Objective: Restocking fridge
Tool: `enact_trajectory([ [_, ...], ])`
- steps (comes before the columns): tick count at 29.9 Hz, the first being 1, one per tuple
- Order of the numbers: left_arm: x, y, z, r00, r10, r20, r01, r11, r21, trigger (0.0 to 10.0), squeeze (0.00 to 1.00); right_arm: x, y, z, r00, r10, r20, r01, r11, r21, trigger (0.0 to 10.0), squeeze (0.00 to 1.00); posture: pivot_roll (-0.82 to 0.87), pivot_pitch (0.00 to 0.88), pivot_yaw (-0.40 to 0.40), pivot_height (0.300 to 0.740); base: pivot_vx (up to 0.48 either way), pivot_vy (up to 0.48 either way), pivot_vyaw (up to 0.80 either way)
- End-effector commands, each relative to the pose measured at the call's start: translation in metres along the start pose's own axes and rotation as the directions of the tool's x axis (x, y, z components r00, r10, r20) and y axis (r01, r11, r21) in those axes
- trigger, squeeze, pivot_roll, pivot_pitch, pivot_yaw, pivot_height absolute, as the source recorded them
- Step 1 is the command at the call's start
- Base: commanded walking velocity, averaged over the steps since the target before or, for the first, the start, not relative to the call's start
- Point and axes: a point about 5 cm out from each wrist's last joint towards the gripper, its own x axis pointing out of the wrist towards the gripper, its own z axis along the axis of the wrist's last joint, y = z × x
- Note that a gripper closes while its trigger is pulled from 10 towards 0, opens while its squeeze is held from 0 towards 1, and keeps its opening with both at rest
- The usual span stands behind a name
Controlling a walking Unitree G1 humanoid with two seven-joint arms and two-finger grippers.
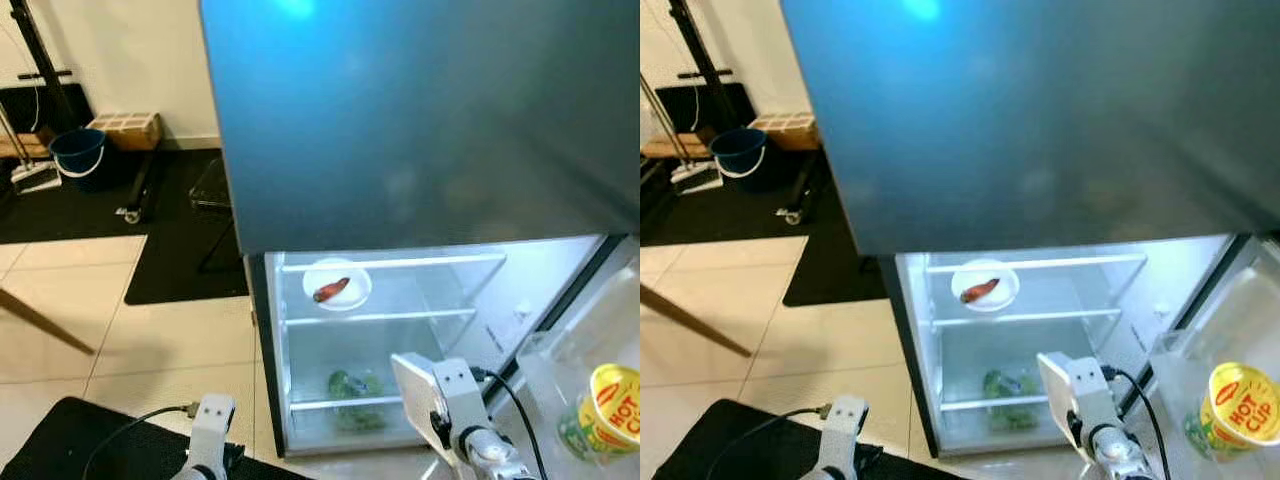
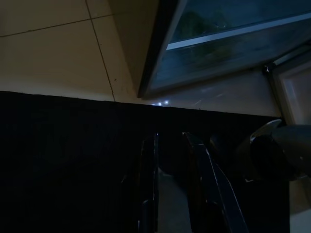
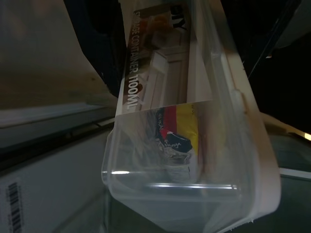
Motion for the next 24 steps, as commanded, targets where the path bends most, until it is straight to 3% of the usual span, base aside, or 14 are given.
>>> enact_trajectory([
  [1, -0.001, 0.005, 0.005, 1.000, 0.007, 0.016, -0.008, 1.000, 0.022, 10.0, 0.00, 0.003, -0.003, 0.015, 0.998, -0.015, 0.058, 0.013, 1.000, 0.024, 10.0, 0.00, -0.08, 0.000, 0.004, 0.650, 0.000, 0.000, 0.00],
  [5, 0.001, 0.004, 0.008, 1.000, 0.003, 0.030, -0.004, 1.000, 0.025, 10.0, 0.00, 0.003, -0.003, 0.019, 0.997, -0.014, 0.071, 0.012, 0.999, 0.031, 10.0, 0.00, -0.08, 0.000, 0.005, 0.630, 0.000, 0.000, 0.00],
  [17, 0.002, 0.003, 0.014, 0.999, -0.009, 0.050, 0.007, 0.999, 0.046, 10.0, 0.00, 0.004, -0.004, 0.024, 0.995, -0.023, 0.100, 0.018, 0.999, 0.043, 10.0, 0.00, -0.08, 0.000, 0.010, 0.630, 0.000, 0.000, 0.00],
  [24, 0.003, 0.002, 0.018, 0.998, -0.019, 0.059, 0.016, 0.998, 0.059, 10.0, 0.00, 0.005, -0.006, 0.031, 0.993, -0.039, 0.114, 0.033, 0.998, 0.055, 10.0, 0.00, -0.08, 0.000, 0.013, 0.595, 0.000, 0.000, 0.00],
])
